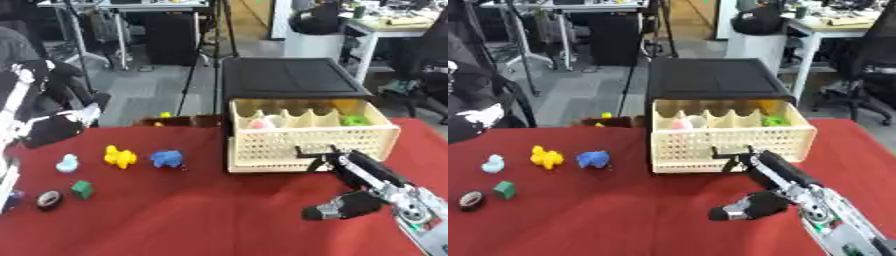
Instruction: Pick up objects from table and place into drawer.
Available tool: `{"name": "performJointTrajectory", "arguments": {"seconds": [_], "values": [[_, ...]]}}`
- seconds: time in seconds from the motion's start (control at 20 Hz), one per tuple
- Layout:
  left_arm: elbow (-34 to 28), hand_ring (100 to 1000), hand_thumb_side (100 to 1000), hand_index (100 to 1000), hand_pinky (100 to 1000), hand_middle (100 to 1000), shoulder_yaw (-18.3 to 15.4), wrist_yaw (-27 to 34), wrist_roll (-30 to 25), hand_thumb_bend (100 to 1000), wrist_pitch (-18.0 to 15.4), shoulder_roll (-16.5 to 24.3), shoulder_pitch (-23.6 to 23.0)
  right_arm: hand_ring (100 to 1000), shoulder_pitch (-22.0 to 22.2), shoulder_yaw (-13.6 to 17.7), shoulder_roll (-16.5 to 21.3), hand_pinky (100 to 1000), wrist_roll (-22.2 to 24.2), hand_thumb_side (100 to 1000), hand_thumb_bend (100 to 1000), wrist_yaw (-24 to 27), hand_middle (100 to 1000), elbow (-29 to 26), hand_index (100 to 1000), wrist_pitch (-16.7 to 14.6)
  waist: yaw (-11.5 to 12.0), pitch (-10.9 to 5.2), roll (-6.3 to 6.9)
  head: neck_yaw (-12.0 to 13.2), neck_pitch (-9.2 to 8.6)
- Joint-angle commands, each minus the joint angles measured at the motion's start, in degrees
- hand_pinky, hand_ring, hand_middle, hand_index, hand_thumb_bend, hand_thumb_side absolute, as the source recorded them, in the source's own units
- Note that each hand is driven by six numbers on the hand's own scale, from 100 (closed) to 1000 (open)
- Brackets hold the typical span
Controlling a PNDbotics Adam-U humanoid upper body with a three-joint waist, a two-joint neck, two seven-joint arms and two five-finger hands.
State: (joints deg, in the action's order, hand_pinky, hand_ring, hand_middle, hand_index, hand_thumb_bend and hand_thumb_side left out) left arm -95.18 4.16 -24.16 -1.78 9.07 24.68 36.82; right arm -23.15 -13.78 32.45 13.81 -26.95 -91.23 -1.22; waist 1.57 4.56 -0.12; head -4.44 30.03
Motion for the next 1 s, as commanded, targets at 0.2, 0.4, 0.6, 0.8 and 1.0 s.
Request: {"name": "performJointTrajectory", "arguments": {"seconds": [0.2,0.4,0.6,0.8,1.0], "values": [[-1.03,496,314,674,520,515,-0.75,0.29,0.23,455,0.18,0.72,0.56,100,-1.08,0.80,0.66,100,-0.51,720,1000,-2.61,100,0.63,737,1.01,0.15,-0.72,0.11,-0.29,0.20],[-0.98,496,316,674,520,515,-0.75,0.29,0.26,455,0.20,0.70,0.46,100,-1.29,0.95,0.67,100,-0.86,721,1000,-3.64,100,0.82,737,1.68,0.19,-0.71,0.10,-0.39,0.18],[-0.91,496,319,673,519,515,-0.80,0.30,0.31,451,0.21,0.65,0.40,100,-1.53,1.00,0.75,100,-1.00,719,1000,-3.96,100,1.26,715,1.98,0.32,-0.68,0.05,-0.42,0.12],[-0.89,495,320,673,519,514,-0.90,0.32,0.40,448,0.24,0.62,0.41,100,-1.98,1.12,0.95,100,-1.19,720,1000,-3.96,100,1.82,688,2.05,0.52,-0.60,0.03,-0.49,0.03],[-0.86,495,320,674,519,514,-0.95,0.35,0.46,447,0.28,0.56,0.47,100,-2.76,1.29,1.30,100,-1.43,723,1000,-3.91,100,2.22,674,2.10,0.77,-0.45,0.04,-0.56,-0.10]]}}
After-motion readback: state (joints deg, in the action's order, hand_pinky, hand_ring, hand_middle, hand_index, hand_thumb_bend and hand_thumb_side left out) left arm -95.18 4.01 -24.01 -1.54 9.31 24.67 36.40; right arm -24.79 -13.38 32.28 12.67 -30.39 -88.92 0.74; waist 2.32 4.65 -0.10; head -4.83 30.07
